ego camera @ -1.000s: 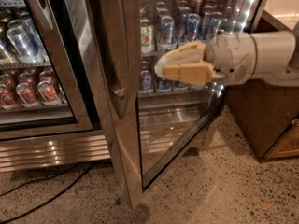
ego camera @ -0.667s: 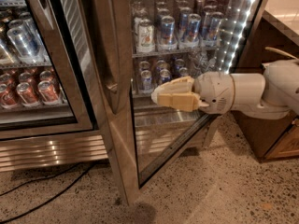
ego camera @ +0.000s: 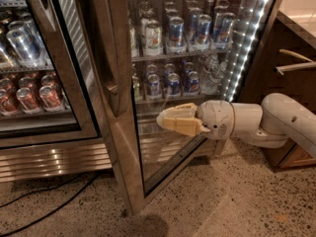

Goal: Open right fridge door

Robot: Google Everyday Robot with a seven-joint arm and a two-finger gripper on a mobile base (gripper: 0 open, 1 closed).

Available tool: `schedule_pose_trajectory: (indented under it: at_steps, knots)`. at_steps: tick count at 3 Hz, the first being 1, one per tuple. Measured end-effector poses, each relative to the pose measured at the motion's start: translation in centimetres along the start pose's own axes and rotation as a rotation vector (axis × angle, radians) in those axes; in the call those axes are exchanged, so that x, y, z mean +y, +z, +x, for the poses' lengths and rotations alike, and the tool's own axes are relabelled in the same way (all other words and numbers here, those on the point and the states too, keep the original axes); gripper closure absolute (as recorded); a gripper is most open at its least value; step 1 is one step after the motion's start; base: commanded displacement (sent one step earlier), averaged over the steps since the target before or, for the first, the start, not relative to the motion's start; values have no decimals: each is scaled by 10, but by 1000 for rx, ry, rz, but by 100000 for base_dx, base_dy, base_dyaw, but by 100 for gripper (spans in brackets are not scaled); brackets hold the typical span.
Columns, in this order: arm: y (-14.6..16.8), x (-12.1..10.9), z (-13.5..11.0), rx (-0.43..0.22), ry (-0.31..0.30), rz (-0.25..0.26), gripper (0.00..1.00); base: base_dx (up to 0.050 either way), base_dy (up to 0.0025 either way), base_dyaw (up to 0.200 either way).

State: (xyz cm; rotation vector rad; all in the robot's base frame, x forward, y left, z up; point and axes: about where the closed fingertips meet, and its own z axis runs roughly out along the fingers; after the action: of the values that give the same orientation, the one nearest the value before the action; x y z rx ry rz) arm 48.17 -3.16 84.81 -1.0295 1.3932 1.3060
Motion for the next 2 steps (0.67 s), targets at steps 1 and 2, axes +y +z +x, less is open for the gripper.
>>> schedule_pose_trajectory:
  at_steps: [1, 2]
  knots:
    - [-4, 37, -11, 11, -52, -2, 100, 0, 0, 0]
    - [-12, 92, -5, 22, -111, -5, 100, 0, 0, 0]
